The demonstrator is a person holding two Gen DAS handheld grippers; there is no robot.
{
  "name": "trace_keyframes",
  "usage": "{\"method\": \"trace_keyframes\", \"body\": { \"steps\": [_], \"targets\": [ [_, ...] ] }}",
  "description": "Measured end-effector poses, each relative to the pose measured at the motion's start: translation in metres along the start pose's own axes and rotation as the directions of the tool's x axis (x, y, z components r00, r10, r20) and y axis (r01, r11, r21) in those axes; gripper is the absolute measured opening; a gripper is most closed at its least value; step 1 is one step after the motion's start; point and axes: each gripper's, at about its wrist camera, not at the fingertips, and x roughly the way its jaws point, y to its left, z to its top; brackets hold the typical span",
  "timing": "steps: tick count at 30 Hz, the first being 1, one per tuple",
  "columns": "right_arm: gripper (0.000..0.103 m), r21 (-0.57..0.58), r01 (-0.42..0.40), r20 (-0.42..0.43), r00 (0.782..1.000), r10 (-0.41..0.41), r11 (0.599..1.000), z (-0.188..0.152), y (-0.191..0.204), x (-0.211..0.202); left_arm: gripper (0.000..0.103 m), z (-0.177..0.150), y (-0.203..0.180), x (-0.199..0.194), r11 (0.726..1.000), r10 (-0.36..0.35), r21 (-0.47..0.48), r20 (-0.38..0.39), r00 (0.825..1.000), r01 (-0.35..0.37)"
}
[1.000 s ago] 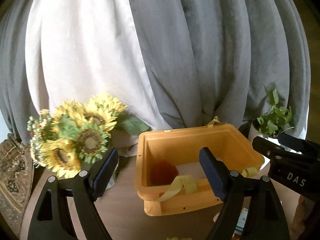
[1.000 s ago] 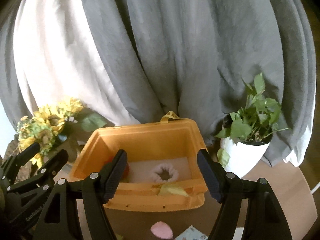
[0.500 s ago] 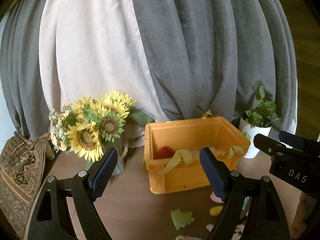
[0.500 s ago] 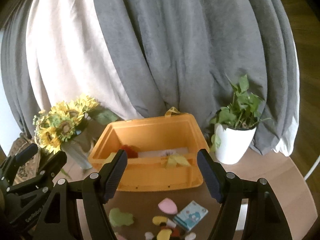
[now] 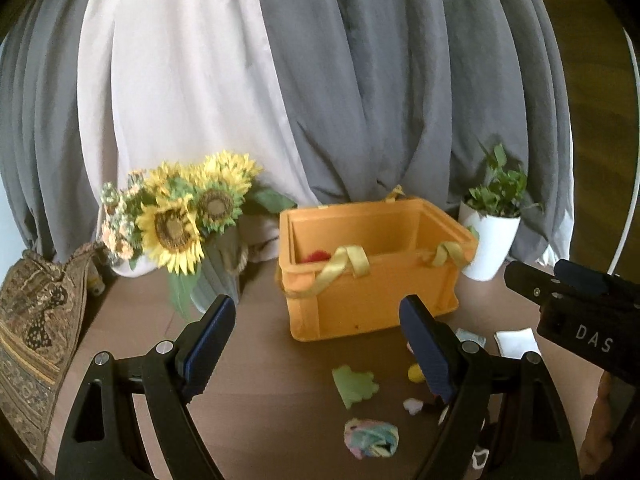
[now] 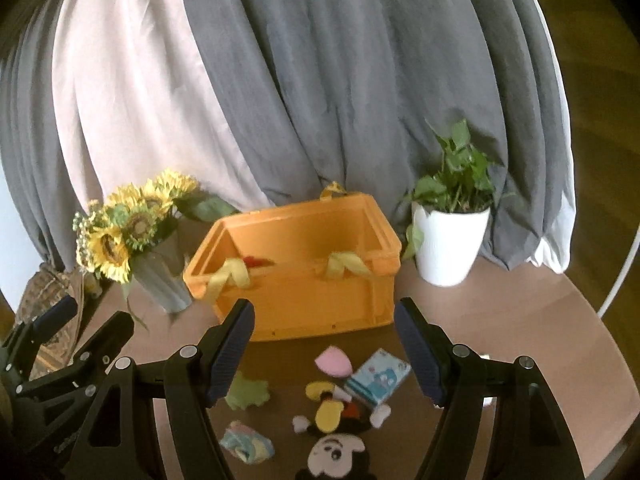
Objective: Organize soft objects
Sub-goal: 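Grasp the pastel cloth with the left tool while the right tool grasps the Mickey plush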
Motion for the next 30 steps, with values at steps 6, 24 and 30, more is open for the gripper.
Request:
{"method": "trace_keyframes", "body": {
  "steps": [6, 24, 30],
  "targets": [
    [0.073, 0.01, 0.017, -0.037, 0.999, -0.017, 1.0, -0.018, -0.003, -0.002, 0.084, -0.019, -0.002, 0.002, 1.0, -0.025, 0.003, -0.047, 0.999, 0.025],
    [0.073, 0.045, 0.028, -0.24, 0.971, -0.017, 0.999, -0.08, -0.013, 0.023, 0.084, -0.078, -0.017, 0.027, 0.995, -0.075, 0.052, -0.225, 0.971, 0.089],
    [0.073, 0.065, 0.031, -0.296, 0.955, -0.01, 0.997, -0.097, -0.019, 0.034, 0.084, -0.097, -0.023, 0.041, 0.992, -0.086, 0.064, -0.278, 0.957, 0.108]
  ]
}}
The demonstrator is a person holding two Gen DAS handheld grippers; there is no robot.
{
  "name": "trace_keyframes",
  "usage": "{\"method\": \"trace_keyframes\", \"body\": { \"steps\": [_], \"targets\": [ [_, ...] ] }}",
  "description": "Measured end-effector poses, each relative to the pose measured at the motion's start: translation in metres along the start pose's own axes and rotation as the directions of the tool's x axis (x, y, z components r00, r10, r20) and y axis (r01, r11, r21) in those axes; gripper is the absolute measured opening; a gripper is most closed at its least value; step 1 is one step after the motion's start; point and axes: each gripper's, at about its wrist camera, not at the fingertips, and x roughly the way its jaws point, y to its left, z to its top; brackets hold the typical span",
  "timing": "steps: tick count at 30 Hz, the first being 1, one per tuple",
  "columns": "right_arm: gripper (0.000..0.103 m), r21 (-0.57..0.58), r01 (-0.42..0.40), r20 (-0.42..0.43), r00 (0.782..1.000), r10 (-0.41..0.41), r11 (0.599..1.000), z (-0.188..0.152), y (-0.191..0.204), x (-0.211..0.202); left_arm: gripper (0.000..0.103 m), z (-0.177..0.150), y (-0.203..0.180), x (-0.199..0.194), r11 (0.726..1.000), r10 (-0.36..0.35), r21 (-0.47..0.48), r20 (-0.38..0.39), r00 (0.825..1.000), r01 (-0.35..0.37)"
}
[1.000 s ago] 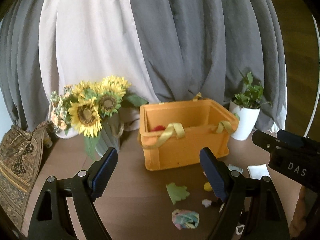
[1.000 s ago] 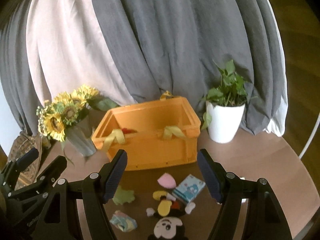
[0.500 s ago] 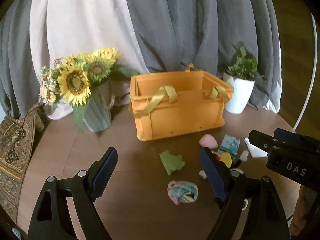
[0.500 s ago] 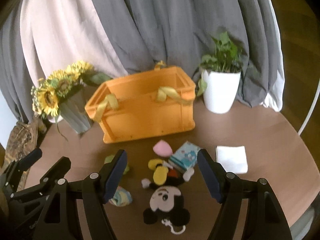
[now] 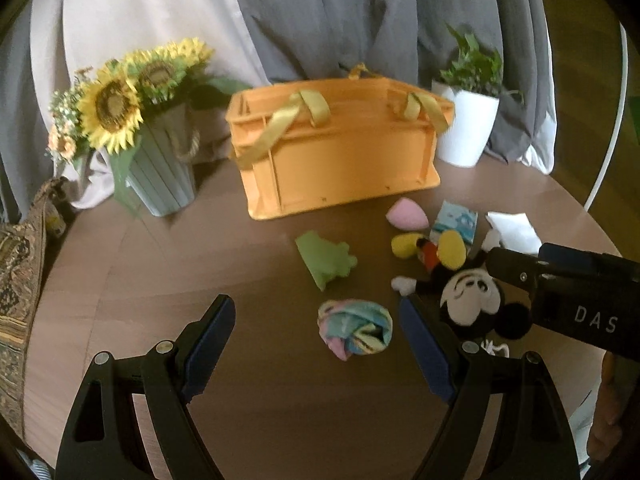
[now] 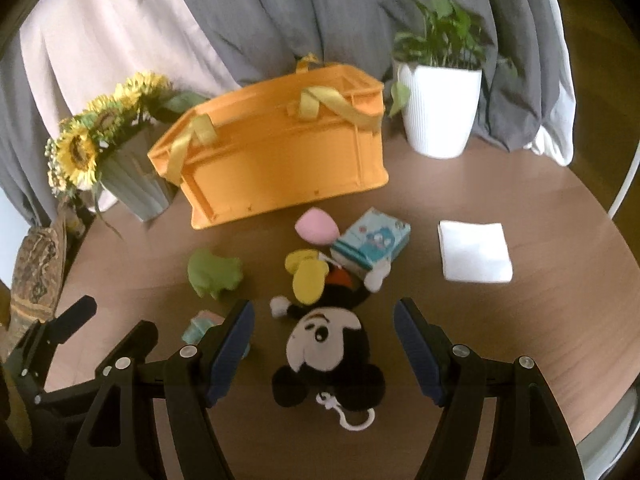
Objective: Organize soft objects
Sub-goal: 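Grasp the pastel cloth with the left tool while the right tool grasps the Mickey plush, then lift the pastel cloth and Mickey plush and carry both over the crate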
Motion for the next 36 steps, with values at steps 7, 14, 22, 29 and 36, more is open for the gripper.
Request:
{"method": "trace_keyframes", "body": {
  "steps": [7, 14, 22, 29, 36],
  "targets": [
    [0.073, 0.02, -0.002, -0.058, 0.998, 0.004, 1.0, -0.009, -0.006, 0.019, 0.084, -0.011, -0.009, 0.019, 0.999, -0.025, 0.03, -0.031, 0.999, 0.026],
    [0.073, 0.038, -0.031, -0.109, 0.993, 0.035, 0.999, -0.011, -0.008, 0.038, 0.084, -0.017, -0.013, 0.039, 0.998, -0.058, 0.034, -0.049, 0.997, 0.059],
    [0.073, 0.041, -0.027, -0.171, 0.985, 0.033, 0.999, -0.014, -0.01, 0.059, 0.084, -0.019, -0.017, 0.062, 0.996, -0.076, 0.032, -0.084, 0.994, 0.079],
    [0.072, 0.052, -0.049, -0.207, 0.977, 0.058, 0.997, -0.016, -0.011, 0.07, 0.078, -0.019, -0.018, 0.074, 0.996, -0.091, 0.009, -0.111, 0.99, 0.092],
    [0.061, 0.021, -0.081, -0.214, 0.973, 0.084, 0.996, -0.017, -0.007, 0.071, 0.06, -0.02, -0.019, 0.078, 0.995, -0.098, -0.002, -0.123, 0.988, 0.099]
  ]
}}
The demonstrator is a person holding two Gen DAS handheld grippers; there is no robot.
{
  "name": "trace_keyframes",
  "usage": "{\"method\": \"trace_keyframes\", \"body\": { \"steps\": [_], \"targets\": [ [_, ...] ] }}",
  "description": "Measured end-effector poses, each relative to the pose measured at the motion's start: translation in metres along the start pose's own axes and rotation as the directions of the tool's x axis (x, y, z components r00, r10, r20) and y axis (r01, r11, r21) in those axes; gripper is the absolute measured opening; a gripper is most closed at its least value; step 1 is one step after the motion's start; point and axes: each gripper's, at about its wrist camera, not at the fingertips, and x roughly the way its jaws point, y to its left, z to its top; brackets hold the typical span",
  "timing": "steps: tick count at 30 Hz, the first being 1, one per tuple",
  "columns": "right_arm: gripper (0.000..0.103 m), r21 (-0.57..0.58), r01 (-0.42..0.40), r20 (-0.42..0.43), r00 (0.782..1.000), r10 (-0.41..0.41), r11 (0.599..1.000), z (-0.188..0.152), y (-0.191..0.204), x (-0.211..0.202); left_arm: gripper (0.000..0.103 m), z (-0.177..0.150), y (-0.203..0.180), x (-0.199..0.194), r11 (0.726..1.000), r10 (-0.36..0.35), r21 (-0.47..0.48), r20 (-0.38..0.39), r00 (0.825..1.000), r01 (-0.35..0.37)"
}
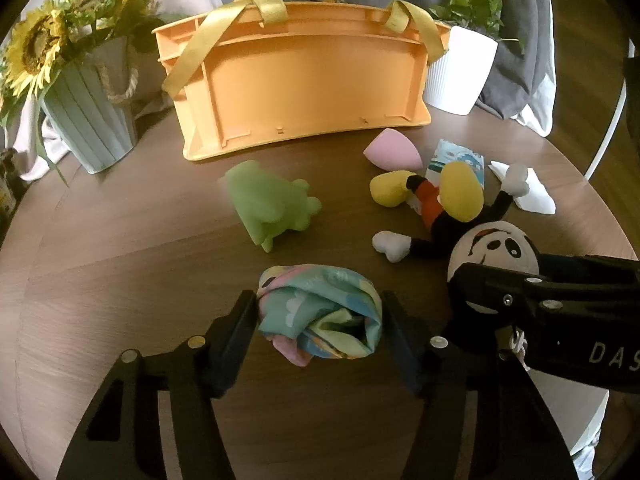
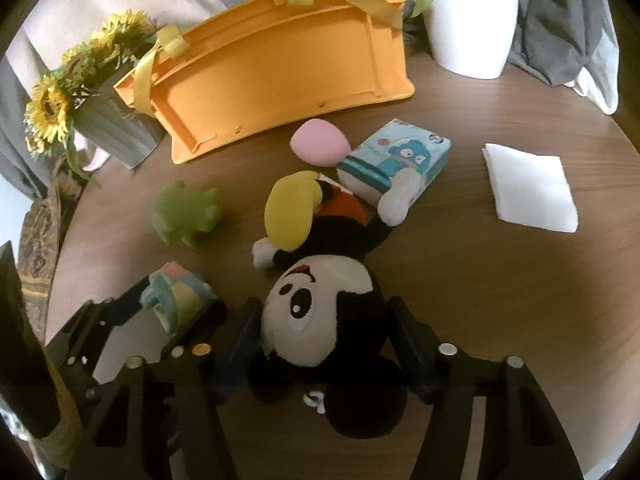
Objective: Organize soft objects
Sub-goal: 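Lift the pastel cloth and Mickey plush and carry both over the crate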
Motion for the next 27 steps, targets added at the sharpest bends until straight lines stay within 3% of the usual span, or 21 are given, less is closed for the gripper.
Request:
{"method": "trace_keyframes", "body": {
  "steps": [11, 27],
  "targets": [
    [0.058, -0.01, -0.009, 0.003, 1.0, 0.009, 1.0, -0.001, -0.003, -0.002, 0.05, -0.001, 0.002, -0.009, 0.999, -0.008, -0.05, 0.002, 1.0, 0.008],
    [0.058, -0.043, -0.044, 0.033, 0.998, 0.045, 0.998, 0.005, -0.003, -0.024, 0.049, 0.012, 0.006, -0.055, 0.989, 0.046, -0.143, 0.062, 0.997, -0.037]
  ]
}}
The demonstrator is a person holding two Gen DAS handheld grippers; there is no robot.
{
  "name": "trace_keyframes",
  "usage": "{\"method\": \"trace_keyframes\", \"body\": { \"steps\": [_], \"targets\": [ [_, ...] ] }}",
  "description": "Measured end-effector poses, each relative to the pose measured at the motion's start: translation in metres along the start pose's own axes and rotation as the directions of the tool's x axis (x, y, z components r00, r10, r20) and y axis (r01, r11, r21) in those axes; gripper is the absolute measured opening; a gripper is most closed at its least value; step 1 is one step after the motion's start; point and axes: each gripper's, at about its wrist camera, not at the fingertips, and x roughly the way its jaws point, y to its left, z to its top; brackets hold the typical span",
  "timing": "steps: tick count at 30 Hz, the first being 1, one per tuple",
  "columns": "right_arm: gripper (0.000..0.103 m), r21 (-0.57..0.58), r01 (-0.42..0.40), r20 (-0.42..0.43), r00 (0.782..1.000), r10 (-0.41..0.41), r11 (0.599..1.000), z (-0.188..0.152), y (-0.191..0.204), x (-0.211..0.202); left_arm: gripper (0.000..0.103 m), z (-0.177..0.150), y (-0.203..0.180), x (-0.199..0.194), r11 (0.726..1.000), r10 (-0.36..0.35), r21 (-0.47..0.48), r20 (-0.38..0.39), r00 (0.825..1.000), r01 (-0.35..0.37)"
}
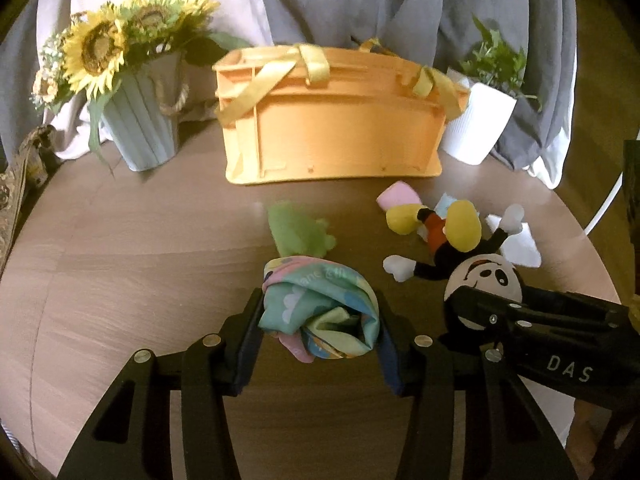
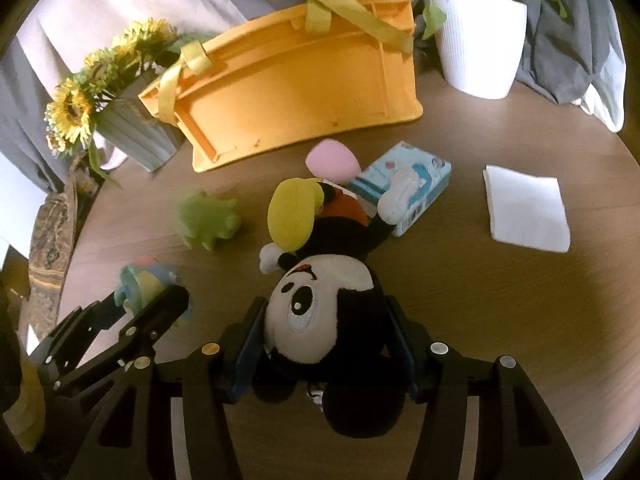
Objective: Organize soft objects
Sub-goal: 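Lift the pastel cloth and Mickey plush and carry both over the crate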
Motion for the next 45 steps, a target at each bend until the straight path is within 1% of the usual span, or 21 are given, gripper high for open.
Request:
{"method": "trace_keyframes", "body": {
  "steps": [9, 18, 23, 29, 36, 40, 45],
  "targets": [
    [0.058, -0.014, -0.011, 0.063, 0.998, 0.012, 1.0, 0.011, 0.0, -0.028, 0.047, 0.021, -0.013, -0.028, 1.0, 0.007, -0.004, 0.082, 0.997, -0.007],
    [0.058, -0.021, -0.016, 0.166, 0.986, 0.019, 1.0, 0.032, 0.001, -0.06, 0.047, 0.047, -0.02, -0.058, 1.0, 0.012, 0.004, 0.189, 0.982, -0.013],
    [0.057, -0.034, -0.018, 0.228, 0.973, 0.026, 0.999, 0.044, 0.004, -0.078, 0.047, 0.062, -0.022, -0.074, 1.0, 0.012, 0.01, 0.249, 0.968, -0.015],
    [0.058, -0.064, -0.012, 0.308, 0.951, 0.031, 0.998, 0.059, 0.011, -0.098, 0.047, 0.081, -0.023, -0.091, 1.0, 0.017, 0.014, 0.32, 0.947, -0.023],
    [0.058, -0.088, -0.004, 0.391, 0.92, 0.038, 0.996, 0.078, 0.019, -0.115, 0.047, 0.103, -0.024, -0.105, 1.0, 0.007, 0.019, 0.396, 0.918, -0.016],
    [0.058, -0.088, -0.007, 0.425, 0.904, 0.044, 0.996, 0.088, 0.021, -0.122, 0.047, 0.115, -0.025, -0.112, 0.999, 0.005, 0.027, 0.438, 0.899, -0.019],
    [0.058, -0.092, -0.005, 0.462, 0.885, 0.048, 0.996, 0.1, 0.023, -0.129, 0.047, 0.127, -0.024, -0.116, 0.999, 0.007, 0.029, 0.473, 0.881, -0.024]
  ]
}}
